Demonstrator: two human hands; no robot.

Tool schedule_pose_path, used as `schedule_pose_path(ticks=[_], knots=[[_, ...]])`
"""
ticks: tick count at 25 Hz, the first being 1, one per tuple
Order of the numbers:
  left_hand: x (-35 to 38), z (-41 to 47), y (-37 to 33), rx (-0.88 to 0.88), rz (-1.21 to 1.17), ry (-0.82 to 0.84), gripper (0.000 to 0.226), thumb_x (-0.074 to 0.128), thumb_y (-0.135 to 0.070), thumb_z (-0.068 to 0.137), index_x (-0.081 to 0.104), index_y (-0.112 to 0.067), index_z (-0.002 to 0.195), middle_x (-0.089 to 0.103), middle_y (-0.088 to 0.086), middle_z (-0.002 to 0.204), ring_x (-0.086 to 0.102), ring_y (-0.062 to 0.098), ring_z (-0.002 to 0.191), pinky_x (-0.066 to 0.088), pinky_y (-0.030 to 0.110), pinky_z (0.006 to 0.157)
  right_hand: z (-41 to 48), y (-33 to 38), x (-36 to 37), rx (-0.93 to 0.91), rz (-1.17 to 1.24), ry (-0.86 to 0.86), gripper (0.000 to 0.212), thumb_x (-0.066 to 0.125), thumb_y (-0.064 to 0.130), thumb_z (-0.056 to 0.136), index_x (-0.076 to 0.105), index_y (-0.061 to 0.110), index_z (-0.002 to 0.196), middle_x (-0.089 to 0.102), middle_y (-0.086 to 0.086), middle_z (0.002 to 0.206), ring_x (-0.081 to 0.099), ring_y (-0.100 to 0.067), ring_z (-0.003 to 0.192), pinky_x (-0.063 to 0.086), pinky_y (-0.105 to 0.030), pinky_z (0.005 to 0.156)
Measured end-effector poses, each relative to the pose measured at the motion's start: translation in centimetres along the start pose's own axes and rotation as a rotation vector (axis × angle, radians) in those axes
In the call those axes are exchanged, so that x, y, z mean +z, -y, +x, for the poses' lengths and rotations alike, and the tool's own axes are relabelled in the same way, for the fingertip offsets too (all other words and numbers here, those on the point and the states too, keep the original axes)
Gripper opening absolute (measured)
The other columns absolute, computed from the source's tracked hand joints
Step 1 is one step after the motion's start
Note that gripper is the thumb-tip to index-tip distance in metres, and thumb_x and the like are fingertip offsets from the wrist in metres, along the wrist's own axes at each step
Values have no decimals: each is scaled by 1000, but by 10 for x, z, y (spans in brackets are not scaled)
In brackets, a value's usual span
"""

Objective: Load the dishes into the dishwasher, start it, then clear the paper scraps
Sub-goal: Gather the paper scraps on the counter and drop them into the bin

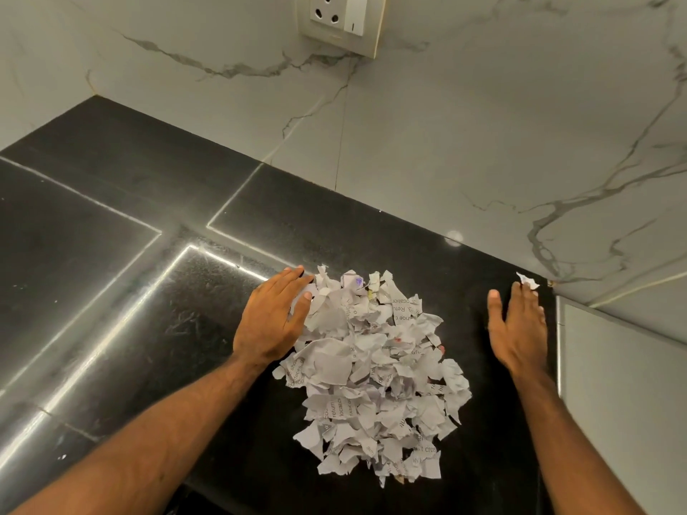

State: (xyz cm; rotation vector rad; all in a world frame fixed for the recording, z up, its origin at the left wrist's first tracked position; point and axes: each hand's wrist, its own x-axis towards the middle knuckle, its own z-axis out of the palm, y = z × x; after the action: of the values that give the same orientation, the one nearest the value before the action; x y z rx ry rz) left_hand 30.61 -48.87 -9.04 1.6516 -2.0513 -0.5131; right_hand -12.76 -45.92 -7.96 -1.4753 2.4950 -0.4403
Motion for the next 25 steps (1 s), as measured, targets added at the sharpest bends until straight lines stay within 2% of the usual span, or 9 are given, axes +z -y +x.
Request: schedule_pose_path(ticks=[3, 5, 7, 9, 12, 16, 18, 21, 25], knots=[[-1, -1, 1, 2, 5, -1, 56, 21, -59, 107, 47, -35, 151, 40, -11, 161, 29, 5, 151, 27, 40, 124, -31, 28, 17, -183, 12, 58, 85, 11, 76, 101, 22, 21, 165, 15, 3, 172, 11, -16, 160, 8, -43, 129], [-1, -1, 2, 12, 3, -2, 58, 20, -59, 106, 47, -35, 151, 40, -10, 161, 29, 6, 151, 26, 41, 124, -45, 36, 17, -245, 109, 106, 75, 20, 71, 104, 27, 26, 164, 20, 9, 170, 14, -10, 158, 11, -44, 130], [1, 0, 1, 17, 3, -5, 59, 20, -59, 106, 48, -34, 151, 41, -10, 161, 30, 6, 151, 26, 40, 124, -31, 26, 7, -185, 228, 45, 70, 26, 68, 106, 31, 26, 162, 23, 7, 171, 18, -9, 157, 19, -47, 129], [1, -1, 1, 5, 10, -2, 58, 19, -60, 106, 48, -35, 151, 41, -10, 161, 30, 7, 151, 25, 40, 124, -12, 18, -4, -116, 188, 42, 80, 18, 75, 102, 26, 25, 164, 18, 5, 173, 12, -11, 159, 16, -49, 130], [1, 0, 2, -1, 17, 3, 58, 19, -59, 106, 47, -35, 151, 40, -10, 161, 30, 7, 151, 23, 38, 123, -13, 42, 3, -219, 158, 195, 86, 1, 79, 97, 19, 30, 165, 13, 8, 173, 4, -7, 159, 8, -48, 131], [0, 1, 4, 0, 3, 7, 58, 19, -58, 107, 48, -35, 151, 41, -10, 161, 31, 7, 151, 26, 43, 124, -71, 86, 15, -346, 301, 445, 65, 6, 72, 103, 27, 47, 160, 15, 17, 171, 5, -1, 157, 2, -48, 130], [0, 1, 5, 1, -14, 10, 58, 18, -57, 107, 49, -34, 150, 41, -9, 161, 32, 7, 150, 27, 45, 124, -93, 88, 4, -243, 470, 529, 57, 12, 72, 105, 40, 56, 152, 30, 12, 168, 19, -10, 157, 11, -48, 125], [0, 4, 5, 7, -52, 1, 56, 19, -55, 109, 52, -32, 148, 45, -8, 159, 35, 7, 149, 29, 48, 123, -117, 73, -20, -44, 743, 405, 51, 21, 67, 107, 54, 54, 144, 55, 14, 151, 54, -4, 135, 39, -38, 117], [1, 2, 5, 1, -137, -18, 55, 23, -55, 109, 52, -30, 148, 49, -4, 156, 40, 9, 146, 32, 48, 121, -161, 52, -27, 33, 827, 385, 52, 24, 66, 107, 54, 48, 146, 59, 27, 141, 54, 14, 126, 43, -24, 108]])
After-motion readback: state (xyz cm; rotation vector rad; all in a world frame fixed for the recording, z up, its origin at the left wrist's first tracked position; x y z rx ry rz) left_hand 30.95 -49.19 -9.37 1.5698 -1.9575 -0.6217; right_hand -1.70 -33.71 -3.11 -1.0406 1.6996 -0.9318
